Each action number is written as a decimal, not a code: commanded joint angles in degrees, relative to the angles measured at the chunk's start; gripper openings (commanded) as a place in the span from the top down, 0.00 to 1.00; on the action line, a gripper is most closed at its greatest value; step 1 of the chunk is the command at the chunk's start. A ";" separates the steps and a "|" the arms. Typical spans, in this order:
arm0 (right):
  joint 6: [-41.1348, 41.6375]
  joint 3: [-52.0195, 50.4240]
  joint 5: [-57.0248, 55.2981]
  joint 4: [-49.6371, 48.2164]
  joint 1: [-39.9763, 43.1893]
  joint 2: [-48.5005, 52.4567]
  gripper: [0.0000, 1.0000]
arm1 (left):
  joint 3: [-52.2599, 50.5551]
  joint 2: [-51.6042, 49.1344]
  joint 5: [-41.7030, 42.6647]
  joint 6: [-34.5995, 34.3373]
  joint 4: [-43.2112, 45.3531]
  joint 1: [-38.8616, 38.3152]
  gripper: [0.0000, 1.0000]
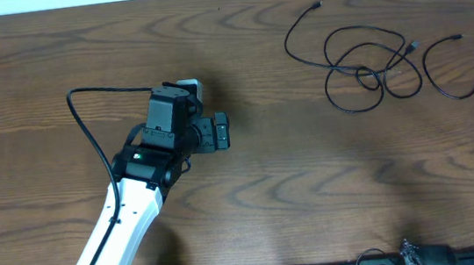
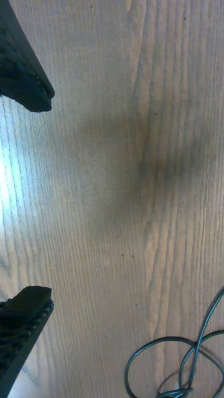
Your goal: Untangle cables
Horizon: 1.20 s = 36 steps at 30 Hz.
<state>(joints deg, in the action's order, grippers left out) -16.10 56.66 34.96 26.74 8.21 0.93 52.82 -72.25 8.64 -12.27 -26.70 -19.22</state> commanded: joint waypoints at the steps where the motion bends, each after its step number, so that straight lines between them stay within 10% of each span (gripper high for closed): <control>1: -0.68 0.15 -0.70 1.88 0.37 -0.55 0.01 | 0.87 -0.39 -0.37 -0.70 -0.07 0.17 0.03; 16: -0.70 0.15 -0.72 19.52 0.37 -0.55 0.01 | 0.87 -0.42 -0.37 -0.70 -0.07 0.17 0.04; 33: -8.37 0.17 -1.90 -4.79 0.37 -0.55 0.01 | 0.87 -0.39 -0.37 -0.70 -0.07 0.17 0.03; 36: -8.37 0.17 -17.46 -4.42 0.37 -0.55 0.01 | 0.87 -0.39 -0.37 -0.70 -0.07 0.17 0.03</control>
<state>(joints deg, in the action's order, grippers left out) -23.64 56.84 31.64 22.20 8.29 0.62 52.82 -72.25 8.64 -12.27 -26.72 -19.22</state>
